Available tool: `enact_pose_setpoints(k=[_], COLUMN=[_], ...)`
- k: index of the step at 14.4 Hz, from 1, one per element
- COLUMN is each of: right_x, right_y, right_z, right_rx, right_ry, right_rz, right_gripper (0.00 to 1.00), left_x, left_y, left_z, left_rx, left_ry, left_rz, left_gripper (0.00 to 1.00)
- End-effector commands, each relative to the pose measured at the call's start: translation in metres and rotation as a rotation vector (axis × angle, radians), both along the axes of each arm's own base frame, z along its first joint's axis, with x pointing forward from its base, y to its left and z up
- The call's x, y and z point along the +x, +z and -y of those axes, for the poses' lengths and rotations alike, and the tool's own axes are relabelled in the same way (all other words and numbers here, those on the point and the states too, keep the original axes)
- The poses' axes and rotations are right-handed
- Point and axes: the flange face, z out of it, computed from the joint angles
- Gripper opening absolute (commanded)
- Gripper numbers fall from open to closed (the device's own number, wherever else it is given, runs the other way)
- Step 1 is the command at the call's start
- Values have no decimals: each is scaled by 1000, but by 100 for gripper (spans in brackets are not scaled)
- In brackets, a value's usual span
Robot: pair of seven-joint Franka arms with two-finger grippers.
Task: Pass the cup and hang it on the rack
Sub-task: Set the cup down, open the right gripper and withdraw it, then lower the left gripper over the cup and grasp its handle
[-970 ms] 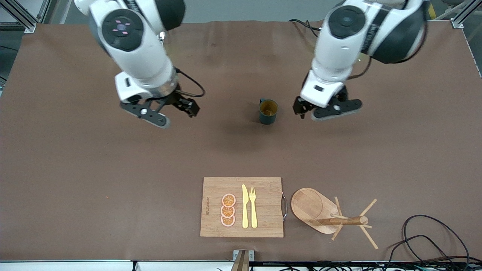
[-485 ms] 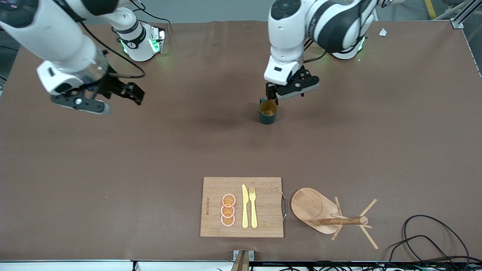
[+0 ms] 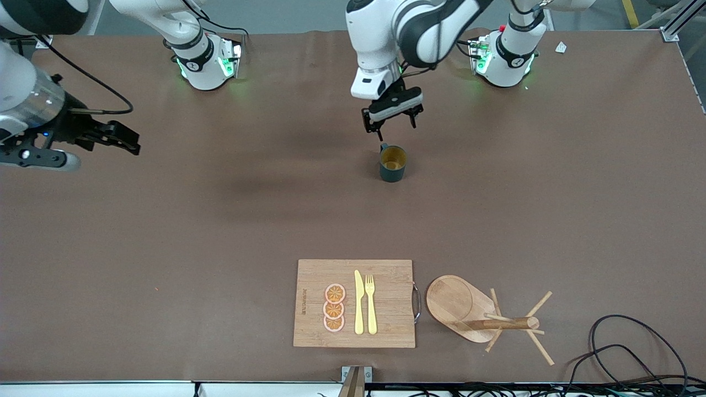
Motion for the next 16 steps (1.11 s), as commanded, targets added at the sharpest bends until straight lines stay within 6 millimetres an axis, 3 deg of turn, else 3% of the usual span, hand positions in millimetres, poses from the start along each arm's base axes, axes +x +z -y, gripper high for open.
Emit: enact_pose_setpoints(k=[1,4,7,12,16], right_x=[-20,-21,-20,-16,-16], right_y=[19,21,17,13,10], right_z=[30,69,89,93,94], right_rx=[-13,-13,-9,-8,-5], right_ry=[44,29,62,66,70], right_rz=[26,25,26,52,56], right_gripper=[100,100,100,100,100], left_x=[-22,-41,-57,-65,-69], left_y=[-31,-52,-72,-128,-137], left_z=[16,27,33,33,32], left_rx=[1,3,8,38,76], left_ry=[5,14,27,44,26], left_rz=[45,120,161,289,325], left_gripper=[99,95,88,88,85])
